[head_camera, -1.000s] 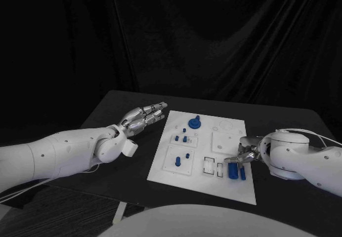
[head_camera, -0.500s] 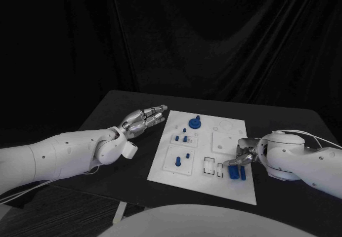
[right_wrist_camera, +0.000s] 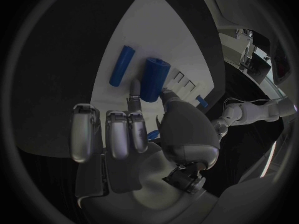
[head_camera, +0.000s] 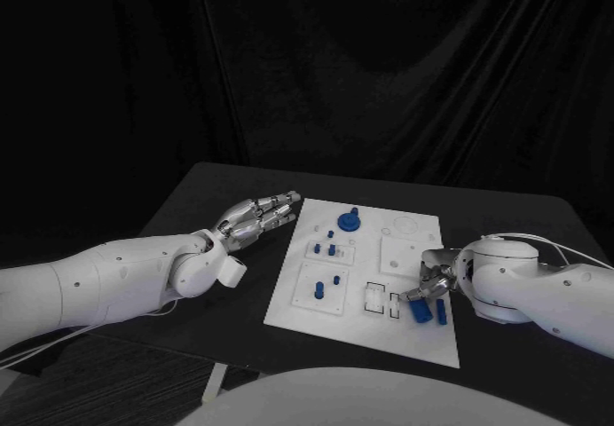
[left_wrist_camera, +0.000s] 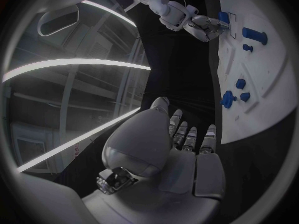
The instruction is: Assemble the parts on the task board
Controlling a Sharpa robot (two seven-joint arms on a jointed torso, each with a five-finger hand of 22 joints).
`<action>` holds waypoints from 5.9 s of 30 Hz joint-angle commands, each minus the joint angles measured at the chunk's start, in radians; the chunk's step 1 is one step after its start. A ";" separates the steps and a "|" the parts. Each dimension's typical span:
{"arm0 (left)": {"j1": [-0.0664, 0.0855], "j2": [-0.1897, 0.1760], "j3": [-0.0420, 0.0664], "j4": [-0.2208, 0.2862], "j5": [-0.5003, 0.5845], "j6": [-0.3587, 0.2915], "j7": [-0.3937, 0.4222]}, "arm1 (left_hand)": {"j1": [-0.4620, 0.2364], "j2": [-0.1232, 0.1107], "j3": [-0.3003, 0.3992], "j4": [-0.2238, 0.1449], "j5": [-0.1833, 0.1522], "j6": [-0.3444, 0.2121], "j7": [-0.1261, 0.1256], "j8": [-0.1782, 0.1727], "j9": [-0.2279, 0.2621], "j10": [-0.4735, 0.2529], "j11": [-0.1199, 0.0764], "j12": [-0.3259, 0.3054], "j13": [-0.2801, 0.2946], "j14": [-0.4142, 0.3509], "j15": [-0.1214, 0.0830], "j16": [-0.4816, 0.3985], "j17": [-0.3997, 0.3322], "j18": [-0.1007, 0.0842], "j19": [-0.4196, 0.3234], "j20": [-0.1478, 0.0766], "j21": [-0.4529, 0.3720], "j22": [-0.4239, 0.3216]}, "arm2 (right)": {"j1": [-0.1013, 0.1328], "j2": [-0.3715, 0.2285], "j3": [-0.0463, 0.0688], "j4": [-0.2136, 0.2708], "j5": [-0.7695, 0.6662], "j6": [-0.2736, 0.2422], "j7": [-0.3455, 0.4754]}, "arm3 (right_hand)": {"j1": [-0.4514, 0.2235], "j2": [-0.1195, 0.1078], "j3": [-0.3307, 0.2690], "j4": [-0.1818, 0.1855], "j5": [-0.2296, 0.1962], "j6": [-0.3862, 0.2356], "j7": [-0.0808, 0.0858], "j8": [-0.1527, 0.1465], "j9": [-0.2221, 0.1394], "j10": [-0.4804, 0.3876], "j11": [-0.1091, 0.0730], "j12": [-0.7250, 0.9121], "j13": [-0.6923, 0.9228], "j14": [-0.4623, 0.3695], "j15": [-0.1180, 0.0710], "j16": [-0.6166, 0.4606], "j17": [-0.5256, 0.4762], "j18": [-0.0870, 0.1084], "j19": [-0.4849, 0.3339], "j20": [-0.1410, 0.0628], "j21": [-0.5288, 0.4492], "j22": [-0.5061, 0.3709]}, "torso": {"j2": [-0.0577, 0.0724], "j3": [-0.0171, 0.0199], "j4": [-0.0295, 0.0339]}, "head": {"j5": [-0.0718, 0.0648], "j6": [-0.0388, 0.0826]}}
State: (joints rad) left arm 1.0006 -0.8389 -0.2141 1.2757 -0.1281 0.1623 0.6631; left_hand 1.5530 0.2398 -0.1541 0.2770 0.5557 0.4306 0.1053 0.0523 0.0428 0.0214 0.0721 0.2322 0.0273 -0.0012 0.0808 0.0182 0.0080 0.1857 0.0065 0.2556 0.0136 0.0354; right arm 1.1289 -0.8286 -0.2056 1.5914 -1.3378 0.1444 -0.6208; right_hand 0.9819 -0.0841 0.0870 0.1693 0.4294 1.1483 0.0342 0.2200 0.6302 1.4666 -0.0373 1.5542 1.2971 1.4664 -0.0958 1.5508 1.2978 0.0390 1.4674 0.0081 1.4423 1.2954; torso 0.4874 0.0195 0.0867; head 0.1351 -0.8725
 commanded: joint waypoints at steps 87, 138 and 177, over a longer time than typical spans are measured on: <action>-0.007 0.018 0.001 -0.014 0.006 0.053 -0.027 | 0.025 -0.004 0.013 0.001 0.016 0.002 0.002 0.023 0.007 -0.001 0.013 -0.006 0.003 0.008 0.012 -0.002 -0.002 -0.006 0.007 0.004 -0.004 -0.007 | -0.020 0.041 -0.002 0.004 0.592 -0.283 0.003 | -0.038 0.056 0.125 0.001 -0.135 -0.122 0.014 0.033 0.093 0.104 0.012 0.017 0.274 0.104 0.013 0.020 0.273 0.009 0.030 0.019 -0.076 0.211 | 0.000 0.0001 -0.0001 | -0.005 0.000; -0.010 0.023 0.001 -0.020 0.006 0.070 -0.047 | 0.024 -0.005 0.017 0.003 0.013 0.011 0.007 0.031 0.009 -0.001 0.019 -0.003 0.003 0.008 0.018 -0.001 -0.002 -0.006 0.007 0.006 -0.004 -0.008 | -0.021 0.015 -0.002 0.025 0.592 -0.314 0.039 | -0.107 0.041 -0.094 0.111 -0.374 -0.154 0.023 0.046 0.093 0.104 0.020 0.017 0.274 0.104 0.020 0.020 0.273 0.011 0.030 0.025 -0.084 0.209 | 0.000 0.0003 -0.0002 | -0.002 0.000; -0.011 0.040 0.001 -0.024 0.006 0.055 -0.014 | 0.027 -0.009 0.020 0.002 0.016 0.020 0.010 0.040 0.010 0.004 0.023 0.006 0.005 0.009 0.017 0.000 -0.002 -0.005 0.008 0.005 -0.003 -0.007 | 0.101 -0.191 -0.003 0.088 0.096 0.041 -0.025 | 0.133 0.095 -0.097 -0.004 -0.109 0.001 -0.007 -0.020 -0.082 0.104 0.001 0.017 0.274 0.104 0.000 0.020 0.273 0.011 0.029 0.006 -0.091 0.207 | -0.001 -0.0013 0.0007 | -0.037 0.000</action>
State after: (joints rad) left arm 0.9910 -0.7990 -0.2141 1.2480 -0.1280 0.2180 0.6150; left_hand 1.5687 0.2346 -0.1540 0.2770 0.5557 0.4401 0.1147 0.0755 0.0431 0.0235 0.0848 0.2322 0.0273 0.0040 0.0863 0.0183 0.0080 0.1857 0.0067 0.2559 0.0136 0.0355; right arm 1.2338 -1.0202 -0.2084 1.6806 -1.2029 0.1383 -0.6159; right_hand 1.1080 0.0158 -0.0260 0.1775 0.3349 1.1366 0.0288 0.2148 0.5574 1.4631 -0.0409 1.5542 1.2971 1.4660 -0.0941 1.5508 1.2977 0.0393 1.4581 0.0160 1.3725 1.2954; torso 0.4866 0.0187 0.0862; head 0.0988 -0.8725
